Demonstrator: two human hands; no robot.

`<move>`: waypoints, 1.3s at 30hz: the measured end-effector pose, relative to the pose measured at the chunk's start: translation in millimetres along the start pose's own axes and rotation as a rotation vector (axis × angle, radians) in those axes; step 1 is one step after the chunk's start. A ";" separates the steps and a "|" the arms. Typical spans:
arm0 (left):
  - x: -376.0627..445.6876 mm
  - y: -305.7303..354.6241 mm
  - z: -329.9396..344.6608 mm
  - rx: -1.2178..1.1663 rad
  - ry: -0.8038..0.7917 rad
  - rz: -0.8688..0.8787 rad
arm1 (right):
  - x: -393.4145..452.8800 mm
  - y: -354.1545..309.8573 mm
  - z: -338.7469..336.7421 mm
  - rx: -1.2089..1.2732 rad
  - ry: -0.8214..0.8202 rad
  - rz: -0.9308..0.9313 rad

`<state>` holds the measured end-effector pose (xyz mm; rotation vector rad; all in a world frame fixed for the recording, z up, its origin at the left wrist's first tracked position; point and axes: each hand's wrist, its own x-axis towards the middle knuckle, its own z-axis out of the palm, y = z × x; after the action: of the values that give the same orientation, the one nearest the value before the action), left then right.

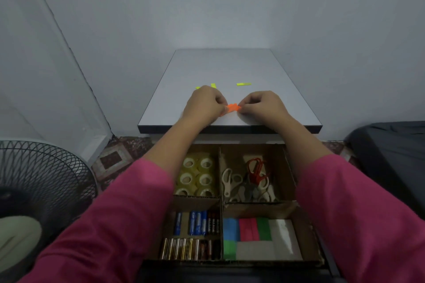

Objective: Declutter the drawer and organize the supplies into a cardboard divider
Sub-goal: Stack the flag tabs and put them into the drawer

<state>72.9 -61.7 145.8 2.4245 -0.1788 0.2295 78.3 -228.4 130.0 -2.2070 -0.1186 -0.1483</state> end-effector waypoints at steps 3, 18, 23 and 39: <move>-31.1 4.6 1.0 -0.170 -0.024 -0.032 | -33.9 -4.9 -5.0 0.034 -0.007 0.012; -177.6 -12.1 60.6 -0.610 -0.437 -0.133 | -192.6 52.9 1.5 -0.387 -0.341 0.632; -177.7 -18.4 66.5 -0.623 -0.419 -0.119 | -199.3 64.7 22.2 -0.693 -0.268 0.514; -182.6 -14.5 77.3 -0.235 -0.474 0.140 | -190.5 52.9 1.6 -0.638 -0.342 0.619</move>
<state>-93.3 -88.8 40.1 2.1951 -0.5556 -0.2952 -102.5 -264.7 58.7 -2.7652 0.4861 0.6148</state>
